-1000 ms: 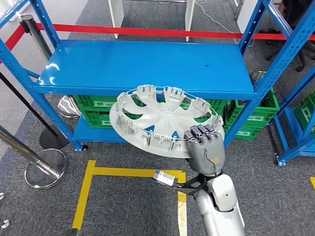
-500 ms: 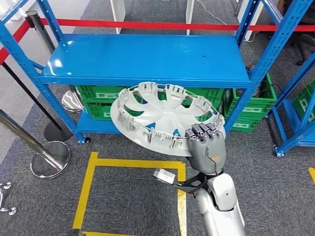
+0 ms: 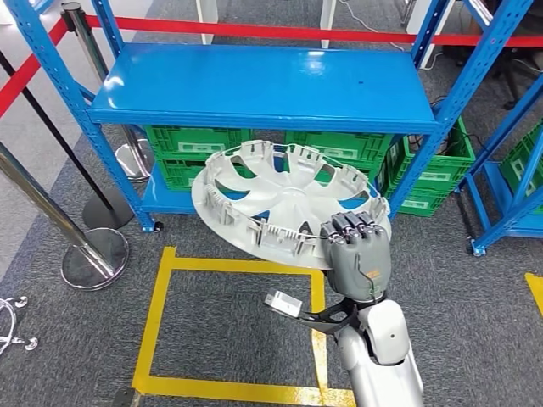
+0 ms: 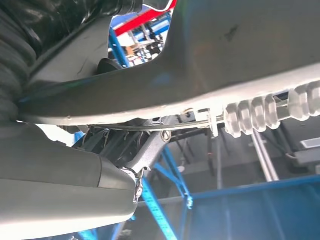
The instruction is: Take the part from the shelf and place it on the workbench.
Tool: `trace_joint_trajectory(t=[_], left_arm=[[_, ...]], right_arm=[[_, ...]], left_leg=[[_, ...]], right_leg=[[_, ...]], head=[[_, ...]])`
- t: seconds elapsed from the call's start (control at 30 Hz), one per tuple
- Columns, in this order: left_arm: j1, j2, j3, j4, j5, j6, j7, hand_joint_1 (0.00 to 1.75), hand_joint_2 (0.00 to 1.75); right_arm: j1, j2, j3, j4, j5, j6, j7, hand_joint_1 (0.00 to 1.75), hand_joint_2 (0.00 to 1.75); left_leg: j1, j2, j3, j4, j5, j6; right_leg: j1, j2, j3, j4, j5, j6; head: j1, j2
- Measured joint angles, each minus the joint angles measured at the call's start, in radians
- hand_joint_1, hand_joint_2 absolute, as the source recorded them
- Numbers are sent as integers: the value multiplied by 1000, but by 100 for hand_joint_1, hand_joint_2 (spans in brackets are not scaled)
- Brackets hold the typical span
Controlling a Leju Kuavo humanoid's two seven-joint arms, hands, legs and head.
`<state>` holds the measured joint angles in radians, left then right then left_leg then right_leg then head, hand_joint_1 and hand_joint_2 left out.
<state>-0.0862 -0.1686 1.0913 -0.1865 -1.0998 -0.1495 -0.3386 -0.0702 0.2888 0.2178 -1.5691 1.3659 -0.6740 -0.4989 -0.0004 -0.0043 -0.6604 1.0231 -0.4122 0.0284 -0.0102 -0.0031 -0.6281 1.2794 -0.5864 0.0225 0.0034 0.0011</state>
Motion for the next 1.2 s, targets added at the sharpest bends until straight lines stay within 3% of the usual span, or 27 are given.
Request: trace_joint_trajectory(t=[0.03, 0.1, 0.17, 0.23, 0.27, 0.3, 0.37, 0.4, 0.43, 0.47, 0.53, 0.57, 0.63, 0.67, 0.73, 0.77, 0.8, 0.87, 0.9, 0.93, 0.97, 1.0, 1.03, 1.07, 1.13, 1.17, 1.2], left_arm=[[-1, 0, -1, 0, 0, 0, 2, 0, 0], [-2, -1, -3, 0, -1, 0, 6, 0, 0], [-2, -1, -4, 0, -2, 1, 9, 0, 0], [-3, -1, -5, 0, -4, 1, 12, 0, 0], [-2, 0, -6, 0, -5, 1, 14, 0, 0], [-2, 1, -6, 0, -6, 1, 15, 0, 0], [-2, 3, -9, 0, -7, 1, 17, 0, 0], [-3, 3, -10, 0, -7, 1, 17, 0, 0], [-4, 4, -11, 0, -7, 1, 17, 0, 0], [-4, 4, -12, 0, -7, 1, 17, 0, 0], [-6, 5, -13, 0, -7, 1, 17, 0, 0], [-7, 6, -13, 0, -7, 1, 17, 0, 0], [-10, 6, -15, 0, -7, 1, 17, 0, 0], [-11, 6, -16, 0, -7, 1, 17, 0, 0], [-11, 6, -18, 0, -8, 1, 18, 0, 0], [-11, 6, -18, 0, -8, 1, 18, 0, 0], [-12, 7, -19, 0, -8, 1, 19, 0, 0], [-15, 6, -19, 0, -8, 1, 20, 0, 0], [-16, 6, -20, 0, -8, 0, 21, 0, 0], [-16, 6, -20, 0, -8, 0, 21, 0, 0], [-17, 6, -20, 0, -9, 0, 22, 0, 0], [-17, 6, -20, 0, -9, 0, 23, 0, 0], [-18, 6, -20, 0, -9, 0, 24, 0, 0], [-18, 6, -20, 0, -9, 0, 25, 0, 0], [-19, 6, -21, 0, -9, -1, 27, 0, 0], [-19, 6, -21, 0, -9, -1, 28, 0, 0], [-20, 6, -21, 0, -10, -1, 29, 0, 0]], right_arm=[[0, 0, 1, -1, 0, 0, 1, 175, 175], [-1, 0, 5, -5, 0, 0, 1, 175, 175], [-1, 0, 8, -9, 0, 0, 0, 175, 175], [-2, 0, 10, -11, 2, 0, 0, 175, 175], [-2, 0, 11, -11, 3, 0, 0, 175, 175], [-3, 0, 13, -12, 3, 0, 0, 175, 175], [-3, 0, 15, -12, 3, 0, 0, 175, 175], [-3, 0, 15, -12, 4, 0, 1, 175, 175], [-3, 0, 15, -12, 4, 0, 1, 175, 175], [-3, 0, 15, -12, 4, 0, 1, 175, 175], [-3, 0, 15, -12, 4, 0, 1, 175, 175], [-3, 0, 15, -13, 4, 0, 1, 175, 175], [-3, 0, 16, -14, 4, 0, 1, 175, 175], [-3, 0, 16, -14, 4, 0, 1, 175, 175], [-3, 0, 16, -14, 4, 0, 1, 175, 175], [-3, 0, 16, -14, 4, 0, 1, 175, 175], [-3, 0, 16, -14, 5, 0, 1, 175, 175], [-3, 0, 15, -14, 7, 0, 1, 175, 175], [-3, 0, 15, -14, 8, 0, 0, 175, 175], [-3, 0, 15, -14, 10, 0, 0, 175, 175], [-3, 0, 14, -14, 11, 0, 0, 175, 175], [-3, 0, 14, -14, 12, 0, 0, 175, 175], [-3, 0, 13, -14, 12, 0, 0, 175, 175], [-3, 0, 13, -14, 12, 0, 0, 175, 175], [-2, 0, 14, -18, 12, 0, 0, 175, 175], [-2, 0, 14, -19, 12, 0, 1, 175, 175], [-2, 0, 14, -21, 13, 0, 1, 175, 175]], left_leg=[[-2, 0, -13, 0, 13, -1], [-5, -1, -30, 1, 36, -7], [-4, 0, -36, -6, 62, -17], [0, 1, -41, -14, 74, -29], [0, 1, -47, -5, 51, -34], [1, 0, -55, 23, 6, -39], [4, 0, -70, 138, -116, -47], [5, 0, -73, 205, -153, -51], [5, 0, -69, 259, -160, -53], [6, 0, -56, 285, -143, -55], [8, 0, 17, 239, -90, -56], [8, 0, 76, 170, -88, -55], [5, -3, 180, 25, -125, -46], [3, -4, 205, -16, -142, -39], [0, -1, 199, -29, -134, -23], [0, 1, 189, -31, -124, -15], [0, 4, 176, -32, -111, -6], [0, 7, 143, -33, -81, 4], [-1, 8, 123, -32, -65, 6], [-2, 8, 103, -31, -49, 6], [-3, 9, 83, -30, -34, 5], [-4, 9, 62, -28, -19, 4], [-4, 10, 42, -26, -4, 1], [-5, 10, 25, -24, 9, -2], [-7, 9, 3, -20, 34, -10], [-7, 9, -2, -20, 46, -14], [-6, 9, -6, -22, 58, -19]], right_leg=[[4, 0, 49, -57, 25, -8], [14, 0, 164, -215, 18, -18], [21, 2, 212, -305, -5, -19], [20, 0, 191, -312, 15, -22], [18, -2, 178, -314, 28, -29], [16, -4, 164, -316, 45, -35], [15, -6, 133, -314, 78, -43], [15, -7, 116, -311, 93, -43], [15, -9, 94, -306, 107, -42], [15, -10, 71, -299, 119, -40], [13, -10, 24, -282, 141, -34], [13, -10, 5, -272, 149, -30], [14, -10, -17, -257, 165, -20], [14, -10, -22, -254, 175, -15], [10, -9, -28, -253, 189, -6], [9, -7, -34, -245, 175, -2], [8, -4, -44, -224, 139, 2], [7, -1, -71, -126, 29, 7], [7, 0, -82, -63, -14, 9], [7, 0, -85, -7, -28, 10], [7, 0, -77, 25, -11, 9], [7, 0, -56, 29, 23, 7], [7, 0, -17, -2, 57, 4], [7, 0, 39, -64, 72, 1], [10, 1, 160, -229, 44, -3], [12, 2, 193, -284, 24, -4], [15, 3, 205, -313, 16, -5]], head=[[0, 0], [-1, 0], [0, 0], [0, 0], [-1, 0], [-3, 0], [-8, 0], [-9, 0], [-9, 0], [-9, 0], [-9, 0], [-10, 0], [-9, 0], [-10, 0], [-9, 0], [-9, 0], [-7, 0], [-3, 0], [-2, 0], [-1, 0], [-1, 0], [-1, 0], [0, 0], [0, 0], [-1, 0], [-1, 0], [-1, 0]])
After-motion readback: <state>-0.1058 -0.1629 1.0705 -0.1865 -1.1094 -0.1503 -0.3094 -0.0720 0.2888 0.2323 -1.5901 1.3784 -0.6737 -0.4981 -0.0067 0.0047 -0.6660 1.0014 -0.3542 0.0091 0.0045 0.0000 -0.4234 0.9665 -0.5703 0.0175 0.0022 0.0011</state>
